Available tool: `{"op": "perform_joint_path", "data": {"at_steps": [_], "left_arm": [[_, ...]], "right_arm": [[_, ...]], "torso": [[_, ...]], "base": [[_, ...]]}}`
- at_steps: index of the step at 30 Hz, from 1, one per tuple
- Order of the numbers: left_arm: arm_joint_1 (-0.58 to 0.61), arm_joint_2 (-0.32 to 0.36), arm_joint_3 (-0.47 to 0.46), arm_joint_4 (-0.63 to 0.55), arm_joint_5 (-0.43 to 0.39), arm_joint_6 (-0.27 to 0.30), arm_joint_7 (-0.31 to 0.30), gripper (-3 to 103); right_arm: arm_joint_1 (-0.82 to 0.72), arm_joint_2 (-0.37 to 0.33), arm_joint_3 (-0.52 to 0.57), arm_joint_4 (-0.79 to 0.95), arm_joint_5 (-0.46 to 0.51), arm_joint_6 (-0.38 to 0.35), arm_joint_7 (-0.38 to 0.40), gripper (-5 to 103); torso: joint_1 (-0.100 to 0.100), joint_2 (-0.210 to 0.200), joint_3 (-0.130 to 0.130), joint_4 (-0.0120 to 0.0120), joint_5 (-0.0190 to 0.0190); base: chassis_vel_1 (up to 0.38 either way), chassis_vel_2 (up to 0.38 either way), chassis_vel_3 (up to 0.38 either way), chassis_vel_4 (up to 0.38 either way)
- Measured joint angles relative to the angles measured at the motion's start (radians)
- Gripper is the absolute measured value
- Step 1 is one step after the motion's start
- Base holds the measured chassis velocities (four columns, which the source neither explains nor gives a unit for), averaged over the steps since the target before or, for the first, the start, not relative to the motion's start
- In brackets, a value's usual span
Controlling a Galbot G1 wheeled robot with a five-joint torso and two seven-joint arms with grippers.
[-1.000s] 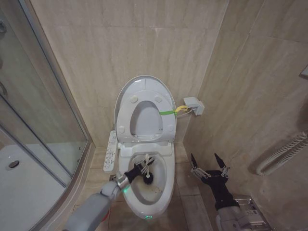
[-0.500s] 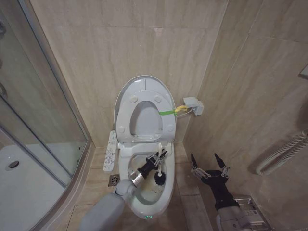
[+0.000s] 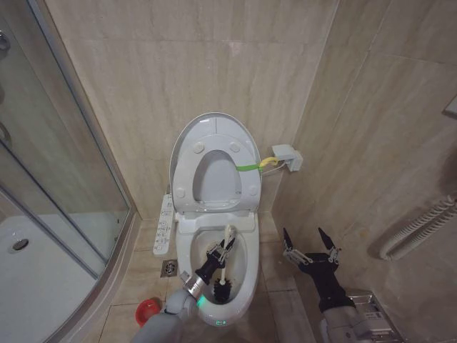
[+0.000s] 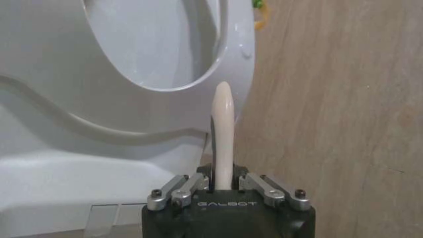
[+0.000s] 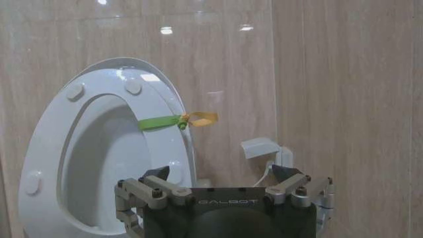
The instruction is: Open the toilet lid, clean the toilet bowl with a toilet brush, close the toilet lid, and flush.
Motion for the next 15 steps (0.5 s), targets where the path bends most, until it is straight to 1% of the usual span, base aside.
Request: {"op": "perform_joint_path", "data": {"at_steps": [3,5,8,13,15], "left_arm": [[-0.02,-0.005,-0.001,-0.014,-0.01,0.009,-0.01,19],[-0.049,-0.028,-0.012,-0.02,-0.023,0.011,-0.02,19],[-0.053,-0.042,-0.014,-0.015,-0.028,0.011,-0.023,19],[-0.028,-0.093,-0.023,0.019,-0.026,0.002,-0.016,19],[-0.001,-0.134,-0.037,0.046,-0.006,-0.014,-0.001,19]], "right_arm": [[0.0,0.0,0.0,0.0,0.0,0.0,0.0,100],[0.0,0.0,0.0,0.0,0.0,0.0,0.0,100],[0.0,0.0,0.0,0.0,0.0,0.0,0.0,100],[0.0,0.0,0.0,0.0,0.0,0.0,0.0,100],[0.0,0.0,0.0,0.0,0.0,0.0,0.0,100]], "torso": [[0.0,0.0,0.0,0.0002,0.0],[0.0,0.0,0.0,-0.0003,0.0002],[0.0,0.0,0.0,-0.0002,0.0002],[0.0,0.0,0.0,0.0001,0.0003],[0.0,0.0,0.0,0.0002,0.0002]], "base": [[0.0,0.0,0.0,0.0],[0.0,0.0,0.0,0.0],[0.0,0.0,0.0,0.0],[0.0,0.0,0.0,0.0],[0.0,0.0,0.0,0.0]]}}
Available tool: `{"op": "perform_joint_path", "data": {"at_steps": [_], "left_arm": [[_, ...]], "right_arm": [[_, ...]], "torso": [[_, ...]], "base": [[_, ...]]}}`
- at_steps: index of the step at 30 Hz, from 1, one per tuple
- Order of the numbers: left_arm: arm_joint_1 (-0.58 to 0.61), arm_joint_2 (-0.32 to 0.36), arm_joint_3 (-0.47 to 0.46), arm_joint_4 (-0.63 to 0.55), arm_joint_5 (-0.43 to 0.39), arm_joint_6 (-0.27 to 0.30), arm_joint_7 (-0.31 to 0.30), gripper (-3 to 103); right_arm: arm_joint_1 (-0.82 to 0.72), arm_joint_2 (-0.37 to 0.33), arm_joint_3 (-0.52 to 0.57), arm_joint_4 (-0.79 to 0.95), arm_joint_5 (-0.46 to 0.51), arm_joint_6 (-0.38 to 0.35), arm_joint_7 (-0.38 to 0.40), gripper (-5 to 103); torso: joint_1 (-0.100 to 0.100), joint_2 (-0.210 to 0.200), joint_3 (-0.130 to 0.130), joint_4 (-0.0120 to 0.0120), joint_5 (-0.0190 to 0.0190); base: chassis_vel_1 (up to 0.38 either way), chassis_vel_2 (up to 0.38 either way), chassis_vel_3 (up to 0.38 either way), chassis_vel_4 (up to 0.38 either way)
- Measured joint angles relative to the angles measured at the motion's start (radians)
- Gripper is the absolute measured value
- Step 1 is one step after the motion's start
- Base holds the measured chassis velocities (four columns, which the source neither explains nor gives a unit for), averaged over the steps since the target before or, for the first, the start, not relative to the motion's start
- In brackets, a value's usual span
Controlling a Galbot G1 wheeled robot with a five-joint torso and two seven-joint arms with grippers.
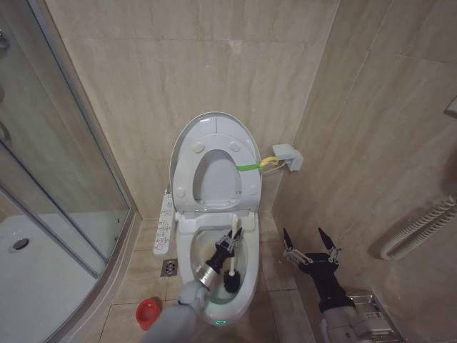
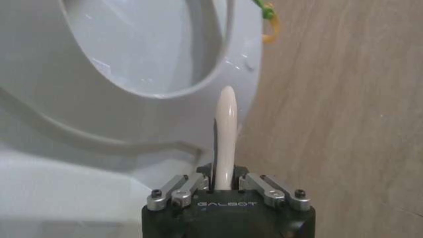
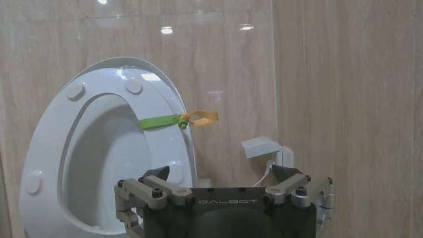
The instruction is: Open the toilet lid, clean the toilet bowl with a toilet brush, close the toilet lid, and flush.
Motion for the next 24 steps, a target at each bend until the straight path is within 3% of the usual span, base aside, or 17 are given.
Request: {"op": "perform_joint_path", "data": {"at_steps": [16,24], "left_arm": [[-0.05,-0.007,-0.006,0.009,-0.003,0.0,-0.006,20],[-0.004,-0.043,-0.021,0.029,0.025,-0.017,0.013,20]], "right_arm": [[0.0,0.0,0.0,0.0,0.0,0.0,0.0,100],[0.0,0.0,0.0,0.0,0.0,0.0,0.0,100]], "torso": [[0.0,0.0,0.0,-0.0005,-0.0003],[0.0,0.0,0.0,-0.0001,-0.0002]], "base": [[0.0,0.0,0.0,0.0],[0.0,0.0,0.0,0.0]]}}
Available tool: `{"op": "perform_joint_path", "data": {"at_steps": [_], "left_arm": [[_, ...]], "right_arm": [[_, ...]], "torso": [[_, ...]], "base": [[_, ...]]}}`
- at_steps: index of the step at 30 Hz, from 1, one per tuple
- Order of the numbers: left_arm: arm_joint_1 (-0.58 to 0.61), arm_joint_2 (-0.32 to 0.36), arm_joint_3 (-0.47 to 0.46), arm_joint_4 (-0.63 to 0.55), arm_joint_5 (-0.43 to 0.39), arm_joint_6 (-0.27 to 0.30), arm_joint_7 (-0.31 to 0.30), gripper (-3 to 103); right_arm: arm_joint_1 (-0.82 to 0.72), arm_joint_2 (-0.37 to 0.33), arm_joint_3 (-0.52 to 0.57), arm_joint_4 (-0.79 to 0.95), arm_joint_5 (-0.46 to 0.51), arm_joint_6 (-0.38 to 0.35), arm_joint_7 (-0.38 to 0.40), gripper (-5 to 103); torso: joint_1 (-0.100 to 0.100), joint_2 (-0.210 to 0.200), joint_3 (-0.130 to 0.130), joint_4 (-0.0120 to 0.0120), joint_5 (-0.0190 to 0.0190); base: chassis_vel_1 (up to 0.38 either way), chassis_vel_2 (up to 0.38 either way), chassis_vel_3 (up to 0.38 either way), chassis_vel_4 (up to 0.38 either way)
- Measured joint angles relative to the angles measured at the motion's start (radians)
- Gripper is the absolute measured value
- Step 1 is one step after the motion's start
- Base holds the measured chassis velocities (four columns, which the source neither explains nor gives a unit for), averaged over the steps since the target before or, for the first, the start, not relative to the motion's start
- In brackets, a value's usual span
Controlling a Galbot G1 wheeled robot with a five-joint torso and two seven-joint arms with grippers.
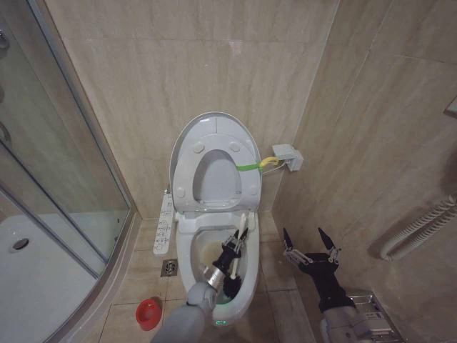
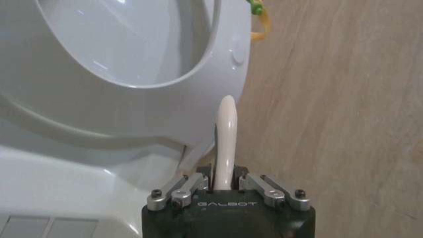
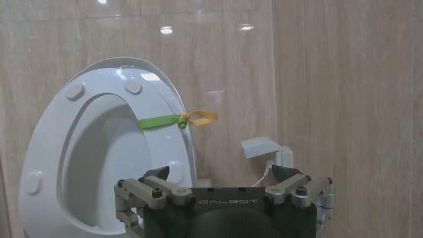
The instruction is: Open the toilet lid, clean the toilet bowl with a toilet brush, close the toilet lid, and flush.
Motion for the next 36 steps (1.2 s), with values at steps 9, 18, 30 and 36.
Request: {"op": "perform_joint_path", "data": {"at_steps": [9,18,30,36], "left_arm": [[-0.06,0.03,0.017,0.009,0.006,0.0,0.0,20],[-0.064,-0.02,0.016,0.043,0.02,-0.015,0.005,20],[0.006,0.072,0.005,-0.029,0.017,-0.015,0.01,20],[0.034,0.12,0.007,-0.08,0.017,-0.005,0.0,20]], "right_arm": [[0.0,0.0,0.0,0.0,0.0,0.0,0.0,100],[0.0,0.0,0.0,0.0,0.0,0.0,0.0,100],[0.0,0.0,0.0,0.0,0.0,0.0,0.0,100],[0.0,0.0,0.0,0.0,0.0,0.0,0.0,100]], "torso": [[0.0,0.0,0.0,-0.0003,-0.0002],[0.0,0.0,0.0,-0.0002,0.0],[0.0,0.0,0.0,0.0,-0.0002],[0.0,0.0,0.0,-0.0003,-0.0002]], "base": [[0.0,0.0,0.0,0.0],[0.0,0.0,0.0,0.0],[0.0,0.0,0.0,0.0],[0.0,0.0,0.0,0.0]]}}
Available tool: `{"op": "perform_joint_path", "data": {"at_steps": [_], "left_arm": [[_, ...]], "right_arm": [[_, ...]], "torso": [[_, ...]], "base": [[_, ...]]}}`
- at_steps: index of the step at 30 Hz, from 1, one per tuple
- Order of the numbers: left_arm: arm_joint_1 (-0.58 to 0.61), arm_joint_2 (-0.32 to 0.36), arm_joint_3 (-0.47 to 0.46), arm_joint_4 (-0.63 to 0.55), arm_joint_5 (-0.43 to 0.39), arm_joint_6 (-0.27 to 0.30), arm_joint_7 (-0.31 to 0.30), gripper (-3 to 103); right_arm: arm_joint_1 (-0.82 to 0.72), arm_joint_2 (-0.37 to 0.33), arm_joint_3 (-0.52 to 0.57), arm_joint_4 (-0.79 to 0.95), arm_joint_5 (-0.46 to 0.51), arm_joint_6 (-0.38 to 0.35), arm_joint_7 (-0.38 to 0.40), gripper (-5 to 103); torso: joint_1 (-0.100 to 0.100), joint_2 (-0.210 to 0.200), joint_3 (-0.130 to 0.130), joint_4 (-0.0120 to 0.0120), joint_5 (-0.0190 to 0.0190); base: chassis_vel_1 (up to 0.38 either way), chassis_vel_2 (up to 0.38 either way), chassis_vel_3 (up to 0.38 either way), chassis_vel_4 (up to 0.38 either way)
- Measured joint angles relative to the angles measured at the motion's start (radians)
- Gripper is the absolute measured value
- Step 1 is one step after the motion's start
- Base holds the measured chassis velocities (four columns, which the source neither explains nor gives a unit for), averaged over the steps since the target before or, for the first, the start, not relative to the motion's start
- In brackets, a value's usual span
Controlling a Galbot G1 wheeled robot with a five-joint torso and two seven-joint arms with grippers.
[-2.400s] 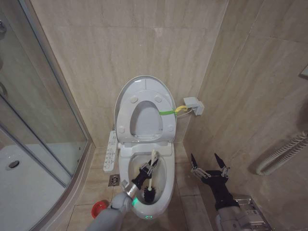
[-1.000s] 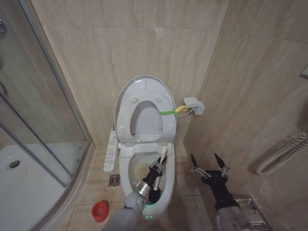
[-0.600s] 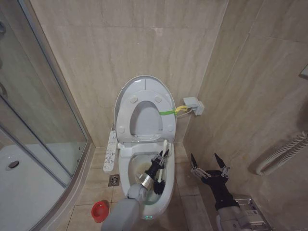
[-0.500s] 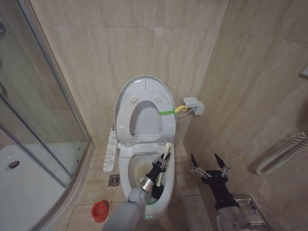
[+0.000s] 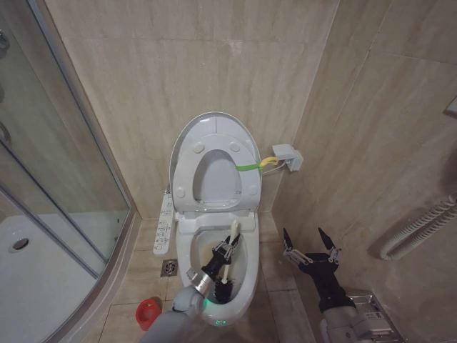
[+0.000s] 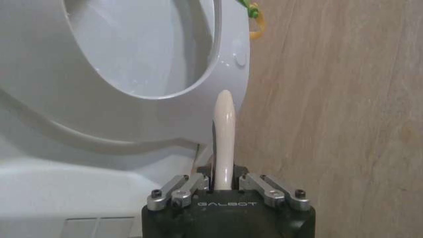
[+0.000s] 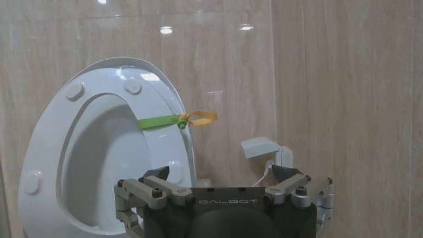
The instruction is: Open the toilet lid, clean the toilet bowl with a toilet brush, close the toilet lid, and flush.
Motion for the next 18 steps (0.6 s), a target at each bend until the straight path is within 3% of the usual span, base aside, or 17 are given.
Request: {"op": "perform_joint_path", "data": {"at_steps": [18], "left_arm": [[0.173,0.067,-0.069,-0.141,0.039,-0.004,-0.004,20]], "right_arm": [[0.0,0.0,0.0,0.0,0.0,0.0,0.0,100]], "torso": [[0.0,0.0,0.0,0.0,0.0002]], "base": [[0.0,0.0,0.0,0.0]]}}
